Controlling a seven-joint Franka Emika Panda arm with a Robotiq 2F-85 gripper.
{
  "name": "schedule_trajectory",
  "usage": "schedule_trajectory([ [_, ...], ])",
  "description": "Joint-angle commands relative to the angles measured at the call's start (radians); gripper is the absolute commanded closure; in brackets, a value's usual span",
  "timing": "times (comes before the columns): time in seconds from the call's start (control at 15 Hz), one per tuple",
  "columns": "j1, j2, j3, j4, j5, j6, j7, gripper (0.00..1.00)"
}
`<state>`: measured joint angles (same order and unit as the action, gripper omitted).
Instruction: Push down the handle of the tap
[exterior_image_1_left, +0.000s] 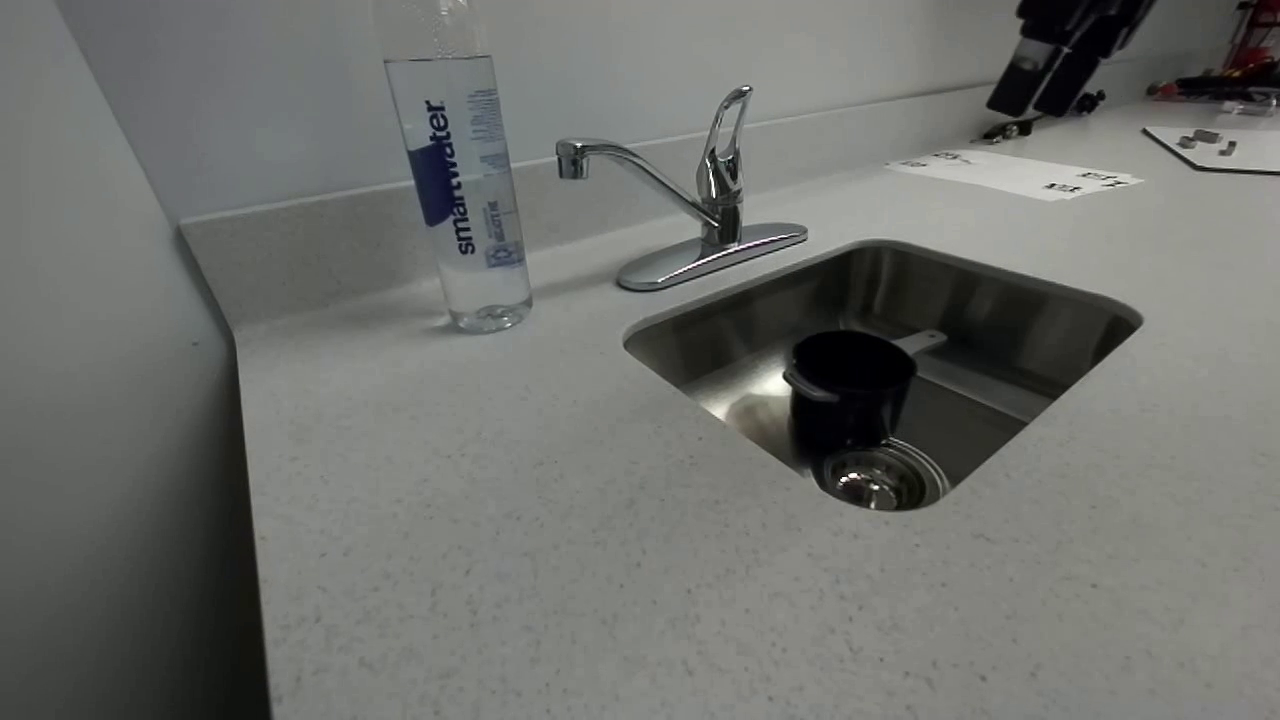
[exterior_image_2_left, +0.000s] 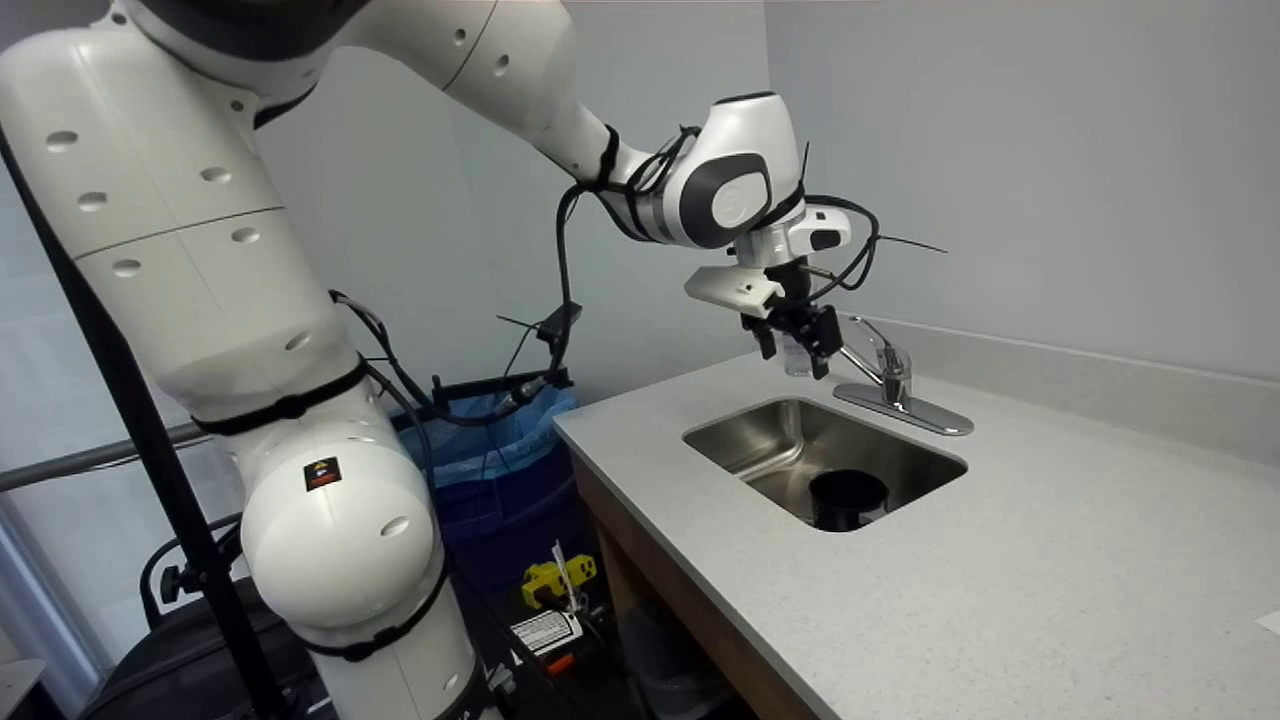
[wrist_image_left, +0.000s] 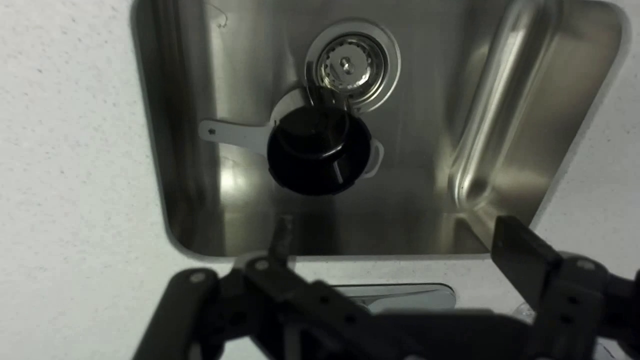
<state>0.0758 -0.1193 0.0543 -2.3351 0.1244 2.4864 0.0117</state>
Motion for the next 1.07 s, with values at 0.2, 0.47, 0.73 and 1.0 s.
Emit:
schedule_trajectory([
  [0.2,0.006,0.223,0.031,0.256,-0.059,0.009,0.127,0.0],
  [0.47,0.018,0.332,0.029,0.368,-0.073,0.06,0.172,0.0],
  [0.73,0.034,0.414,0.023,0.472,-0.065,0.125,0.211,0.0],
  [1.0,0.048,0.465,0.018,0.547,-0.059,0.143,0.242,0.0],
])
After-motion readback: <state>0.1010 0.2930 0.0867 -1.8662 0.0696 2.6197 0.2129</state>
